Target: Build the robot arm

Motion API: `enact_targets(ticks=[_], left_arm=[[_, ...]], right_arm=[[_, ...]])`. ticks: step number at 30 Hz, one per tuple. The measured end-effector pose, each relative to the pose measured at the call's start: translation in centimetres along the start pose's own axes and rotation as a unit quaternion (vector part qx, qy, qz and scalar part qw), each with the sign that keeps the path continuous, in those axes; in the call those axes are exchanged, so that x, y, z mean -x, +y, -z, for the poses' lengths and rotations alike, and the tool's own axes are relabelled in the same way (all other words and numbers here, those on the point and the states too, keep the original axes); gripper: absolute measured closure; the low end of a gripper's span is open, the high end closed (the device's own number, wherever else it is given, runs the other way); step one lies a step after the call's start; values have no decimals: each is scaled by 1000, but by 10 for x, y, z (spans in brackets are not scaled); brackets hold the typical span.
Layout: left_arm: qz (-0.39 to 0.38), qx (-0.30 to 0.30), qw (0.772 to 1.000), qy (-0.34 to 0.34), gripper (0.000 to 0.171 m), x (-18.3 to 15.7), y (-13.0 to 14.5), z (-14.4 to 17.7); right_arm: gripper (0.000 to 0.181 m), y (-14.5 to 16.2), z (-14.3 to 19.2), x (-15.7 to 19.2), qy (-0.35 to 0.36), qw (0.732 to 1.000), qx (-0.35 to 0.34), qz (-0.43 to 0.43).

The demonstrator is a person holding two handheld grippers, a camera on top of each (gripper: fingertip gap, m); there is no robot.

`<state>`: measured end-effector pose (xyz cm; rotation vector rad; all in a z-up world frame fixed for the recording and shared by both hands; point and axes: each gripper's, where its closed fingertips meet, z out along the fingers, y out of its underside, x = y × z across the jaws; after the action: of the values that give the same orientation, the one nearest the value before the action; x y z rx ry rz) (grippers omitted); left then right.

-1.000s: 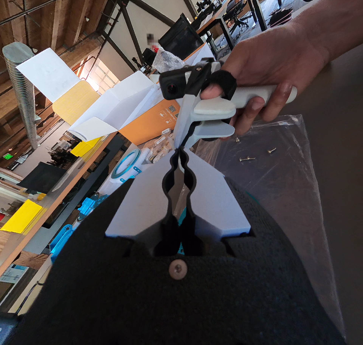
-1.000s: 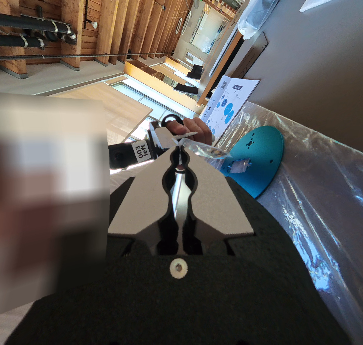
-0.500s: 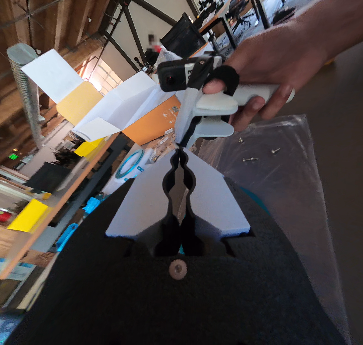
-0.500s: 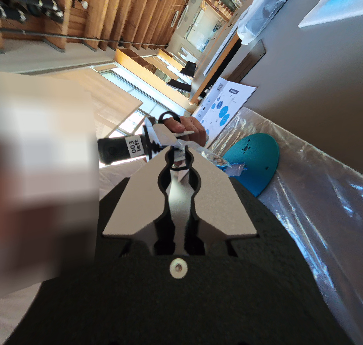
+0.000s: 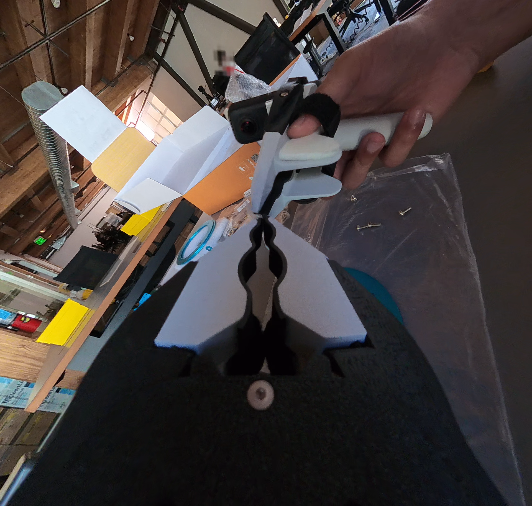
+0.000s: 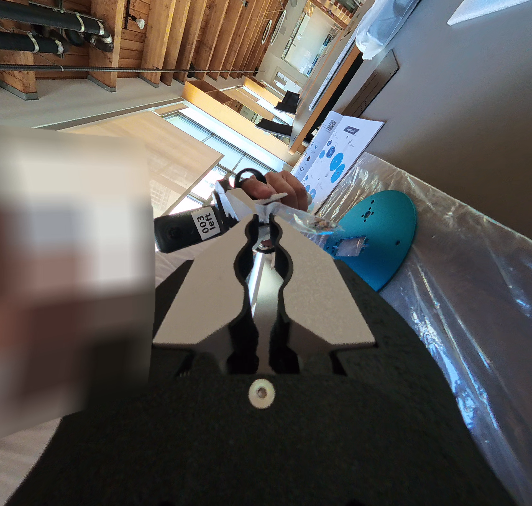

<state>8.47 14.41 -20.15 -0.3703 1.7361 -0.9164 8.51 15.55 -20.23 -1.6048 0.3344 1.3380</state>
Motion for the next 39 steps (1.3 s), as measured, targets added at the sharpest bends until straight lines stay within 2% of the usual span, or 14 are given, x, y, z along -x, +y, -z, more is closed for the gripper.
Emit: enact_targets(ticks=[6, 10, 19, 39], left_arm=[[-5, 1, 1000, 1, 171, 0, 0, 0], [-6, 4, 1000, 1, 171, 0, 2, -1], [-1, 4, 1000, 3, 171, -1, 2, -1], [53, -12, 998, 19, 171, 2, -3, 0]], right_arm=[[177, 0, 0, -1, 1, 1000, 0, 2], [166, -1, -1, 1, -11, 1000, -6, -10], [172, 0, 0, -2, 2, 1000, -2, 0], [174, -1, 0, 3, -13, 1000, 0, 12]])
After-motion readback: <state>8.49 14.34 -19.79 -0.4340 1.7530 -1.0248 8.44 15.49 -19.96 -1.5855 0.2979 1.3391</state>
